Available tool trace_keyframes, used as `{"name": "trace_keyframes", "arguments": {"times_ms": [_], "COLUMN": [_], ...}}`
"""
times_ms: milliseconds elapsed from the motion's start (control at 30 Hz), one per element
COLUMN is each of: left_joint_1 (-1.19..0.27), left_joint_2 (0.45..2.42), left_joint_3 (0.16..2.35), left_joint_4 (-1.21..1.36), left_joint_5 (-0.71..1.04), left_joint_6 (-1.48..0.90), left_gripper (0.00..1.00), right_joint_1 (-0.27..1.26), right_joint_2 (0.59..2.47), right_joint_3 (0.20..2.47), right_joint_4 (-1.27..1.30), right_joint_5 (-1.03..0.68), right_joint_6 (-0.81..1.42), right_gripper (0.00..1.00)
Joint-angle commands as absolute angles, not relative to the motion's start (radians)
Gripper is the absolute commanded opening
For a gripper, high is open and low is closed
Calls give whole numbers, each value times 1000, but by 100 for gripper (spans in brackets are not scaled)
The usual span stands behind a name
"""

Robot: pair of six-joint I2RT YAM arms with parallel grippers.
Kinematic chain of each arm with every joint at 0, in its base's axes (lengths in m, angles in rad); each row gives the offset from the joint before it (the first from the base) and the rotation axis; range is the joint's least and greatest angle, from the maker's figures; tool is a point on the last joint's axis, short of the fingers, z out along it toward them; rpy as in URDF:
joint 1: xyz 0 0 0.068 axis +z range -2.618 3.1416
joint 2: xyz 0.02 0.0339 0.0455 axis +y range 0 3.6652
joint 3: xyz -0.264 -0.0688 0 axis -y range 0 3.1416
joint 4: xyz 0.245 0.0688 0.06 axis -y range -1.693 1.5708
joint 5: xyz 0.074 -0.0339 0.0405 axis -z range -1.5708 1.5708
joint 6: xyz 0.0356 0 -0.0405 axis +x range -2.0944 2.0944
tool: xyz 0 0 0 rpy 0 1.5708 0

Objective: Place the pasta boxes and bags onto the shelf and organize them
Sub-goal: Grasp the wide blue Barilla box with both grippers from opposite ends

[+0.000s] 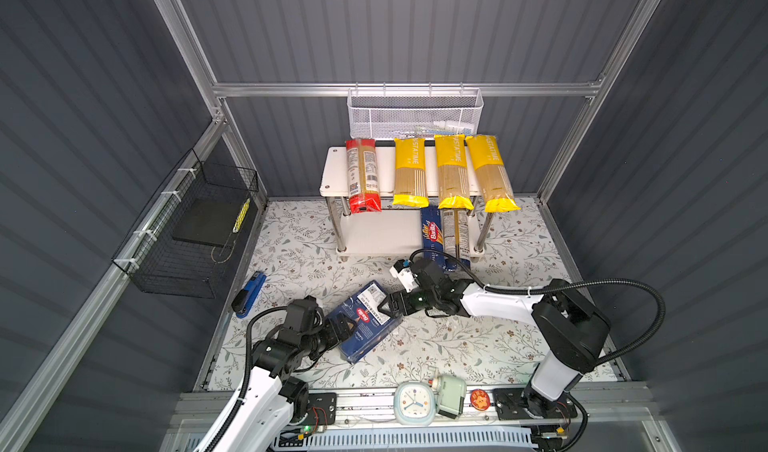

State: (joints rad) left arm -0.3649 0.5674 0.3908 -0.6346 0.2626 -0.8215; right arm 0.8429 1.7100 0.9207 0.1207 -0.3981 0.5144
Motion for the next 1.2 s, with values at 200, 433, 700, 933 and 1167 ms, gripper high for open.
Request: {"name": "trace_keyframes", "arguments": {"times_ms": [200,433,700,933,1167], "left_joint_1": [-366,-367,-367,-368,-370], "left_joint_2": [518,511,529,535,519], "left_joint_3": [320,339,346,343,340], "left_joint_4": [-580,-607,-563,-477,-419], "left_joint_5": [291,278,284,354,407], "left_joint_6": [-870,-836,-812,-791,-763], "left_gripper": [99,99,99,99,99], "right_joint_1": [859,879,888,912,937], "right_joint_2": [1734,1756,1761,1771,1775], "right_joint_3": [905,925,951,943,959], "right_joint_4": [183,144,103,188,213], "right_joint_5": [-435,-396,-368,-395,-401], "right_joint_6": [551,545,528,569,594], "right_gripper": [92,91,89,85,82]}}
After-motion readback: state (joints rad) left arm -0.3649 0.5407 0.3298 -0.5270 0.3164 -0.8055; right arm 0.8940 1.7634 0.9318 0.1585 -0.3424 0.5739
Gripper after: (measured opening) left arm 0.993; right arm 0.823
